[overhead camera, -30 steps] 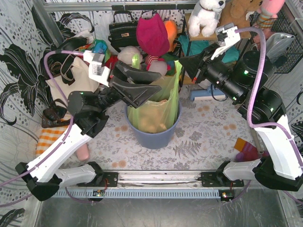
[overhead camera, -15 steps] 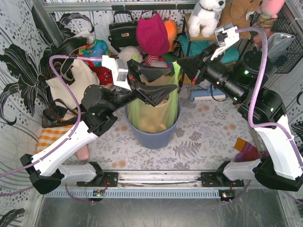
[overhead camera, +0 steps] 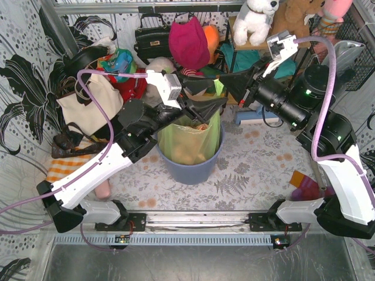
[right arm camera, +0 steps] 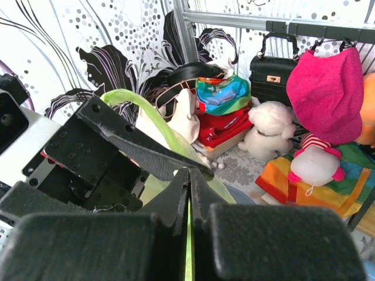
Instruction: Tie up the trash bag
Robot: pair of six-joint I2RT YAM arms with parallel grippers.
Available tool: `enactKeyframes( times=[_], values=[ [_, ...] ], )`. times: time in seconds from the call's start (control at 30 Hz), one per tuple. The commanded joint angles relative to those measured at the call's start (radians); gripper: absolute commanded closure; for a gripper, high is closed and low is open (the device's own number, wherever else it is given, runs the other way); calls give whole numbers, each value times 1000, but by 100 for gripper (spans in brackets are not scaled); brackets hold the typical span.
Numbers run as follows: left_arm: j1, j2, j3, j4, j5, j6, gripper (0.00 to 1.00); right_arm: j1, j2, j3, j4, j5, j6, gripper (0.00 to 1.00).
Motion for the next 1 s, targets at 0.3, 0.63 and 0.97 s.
enactKeyframes(
  times=[0.3,0.63,0.97],
  values=[
    [-2,17,87,55,-69,38,42,5,-25,-16,35,-48,2,100],
    [-1,27,92,29,-80,38,49,5,-34,-22,40,-52,6,100],
    [0,25,81,23,-82,29,55,5,-38,-25,43,-48,4,100]
  ],
)
